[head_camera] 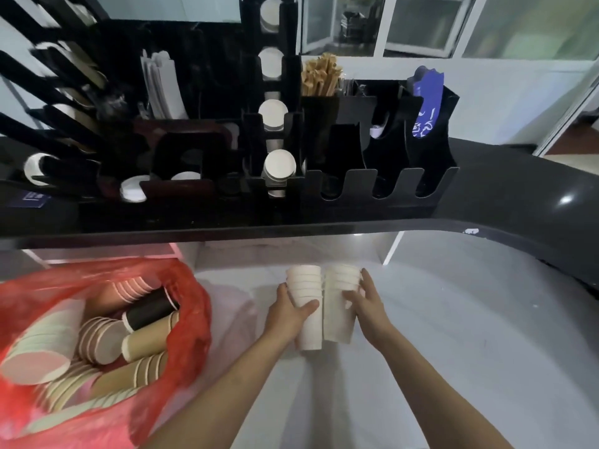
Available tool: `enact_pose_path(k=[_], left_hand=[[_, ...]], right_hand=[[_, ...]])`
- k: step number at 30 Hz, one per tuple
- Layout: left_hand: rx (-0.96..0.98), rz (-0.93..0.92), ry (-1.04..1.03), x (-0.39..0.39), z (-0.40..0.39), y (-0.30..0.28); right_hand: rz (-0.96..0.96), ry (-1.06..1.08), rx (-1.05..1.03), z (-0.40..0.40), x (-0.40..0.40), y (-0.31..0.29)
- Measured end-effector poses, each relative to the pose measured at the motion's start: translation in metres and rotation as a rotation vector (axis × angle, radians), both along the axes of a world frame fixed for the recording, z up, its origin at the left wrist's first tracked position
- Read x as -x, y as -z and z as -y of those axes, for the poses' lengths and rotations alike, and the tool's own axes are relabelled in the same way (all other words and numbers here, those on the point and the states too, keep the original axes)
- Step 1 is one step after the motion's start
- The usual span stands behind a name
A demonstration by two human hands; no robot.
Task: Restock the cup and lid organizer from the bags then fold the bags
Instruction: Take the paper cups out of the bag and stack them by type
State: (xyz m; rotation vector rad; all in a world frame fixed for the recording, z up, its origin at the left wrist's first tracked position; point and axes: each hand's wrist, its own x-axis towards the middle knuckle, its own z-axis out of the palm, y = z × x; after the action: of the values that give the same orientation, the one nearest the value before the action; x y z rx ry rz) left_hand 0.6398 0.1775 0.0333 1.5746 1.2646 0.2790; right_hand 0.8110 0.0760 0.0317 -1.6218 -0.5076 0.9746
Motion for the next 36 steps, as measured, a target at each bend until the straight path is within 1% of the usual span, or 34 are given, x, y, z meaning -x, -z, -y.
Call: enact_pose_path(k=[2,4,6,7,10,18,20,22,25,28,33,36], left_hand=[[-0.016,-0.054,0.006,-0.003,-0.003,0.012],[-0.026,-0.102,0.021,-0.003,-0.005,0.025],[-0.017,-0.126,0.025,-0.001,-0.007,0.034],[-0.01,-0.12,0.019,0.0,-0.008,0.038],[-0.014,-0.134,0.007,0.0,-0.006,0.037],[-0.054,-0.195,0.061,-0.002,-0.004,0.031],[-0.103,-0.249,0.095,-0.002,-0.004,0.028],[-0.173,-0.279,0.126,0.0,-0.004,0.024],[-0.244,-0.217,0.125,0.006,-0.003,0.012],[-0.299,-0.112,0.087,0.018,-0.003,-0.005],[-0.408,0.032,0.033,0.055,-0.005,-0.04],[-0.481,0.089,-0.018,0.088,-0.011,-0.059]], right_hand=[[0.073,-0.077,0.039,-0.003,-0.001,0.012],[0.167,-0.148,0.152,-0.004,0.001,0.022],[0.262,-0.174,0.258,-0.005,0.004,0.027],[0.296,-0.182,0.268,-0.006,0.004,0.031],[0.32,-0.184,0.252,-0.005,0.001,0.037],[0.366,-0.171,0.222,-0.004,-0.005,0.041],[0.412,-0.16,0.223,-0.003,-0.004,0.039],[0.501,-0.126,0.223,-0.001,-0.002,0.038],[0.62,-0.09,0.153,0.004,0.006,0.034],[0.64,-0.077,0.04,0.005,0.024,0.021],[0.529,-0.016,-0.123,-0.015,0.068,-0.012],[0.474,-0.019,-0.176,-0.035,0.1,-0.031]])
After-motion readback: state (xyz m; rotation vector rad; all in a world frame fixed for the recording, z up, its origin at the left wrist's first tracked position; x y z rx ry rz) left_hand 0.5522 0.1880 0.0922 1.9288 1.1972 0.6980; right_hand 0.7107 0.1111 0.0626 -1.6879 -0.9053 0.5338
